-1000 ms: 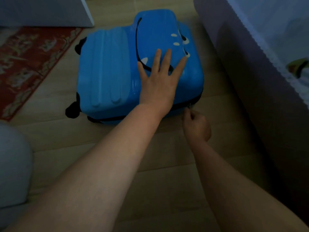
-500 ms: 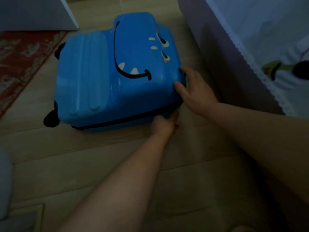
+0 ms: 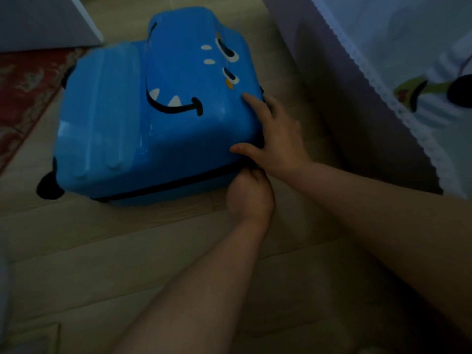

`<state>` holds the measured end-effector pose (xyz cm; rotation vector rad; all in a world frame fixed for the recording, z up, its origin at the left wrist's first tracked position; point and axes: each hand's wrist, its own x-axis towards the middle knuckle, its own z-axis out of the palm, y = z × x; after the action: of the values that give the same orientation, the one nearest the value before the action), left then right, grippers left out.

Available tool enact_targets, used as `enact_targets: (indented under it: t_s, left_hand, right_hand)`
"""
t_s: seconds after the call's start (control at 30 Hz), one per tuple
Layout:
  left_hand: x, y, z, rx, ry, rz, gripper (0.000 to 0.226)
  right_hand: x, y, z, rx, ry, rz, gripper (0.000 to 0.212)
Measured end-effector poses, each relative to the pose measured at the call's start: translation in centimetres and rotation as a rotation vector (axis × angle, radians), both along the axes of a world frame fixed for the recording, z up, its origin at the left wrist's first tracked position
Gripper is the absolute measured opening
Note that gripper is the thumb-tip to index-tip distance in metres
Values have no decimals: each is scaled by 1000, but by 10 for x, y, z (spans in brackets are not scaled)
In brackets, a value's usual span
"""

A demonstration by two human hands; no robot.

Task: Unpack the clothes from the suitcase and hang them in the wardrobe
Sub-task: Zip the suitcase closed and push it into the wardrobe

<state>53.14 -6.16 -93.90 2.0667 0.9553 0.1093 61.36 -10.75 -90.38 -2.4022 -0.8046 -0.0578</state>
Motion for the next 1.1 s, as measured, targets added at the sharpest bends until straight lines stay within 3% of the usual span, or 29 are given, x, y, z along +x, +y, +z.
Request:
enact_targets:
  t_s: [0.17,0.43,1.1]
  left_hand:
    - [-3,27,17,170,69,-158,29]
    - [-24,70,8,280,194,-204,34]
    - [-25,82,17,237,241,-222,29]
  right_hand:
    - [6,15,3,61,46,-34,80]
    - [-15,40,-7,77,75,-37,80]
    - [-13,41,-3,22,73,-25,75]
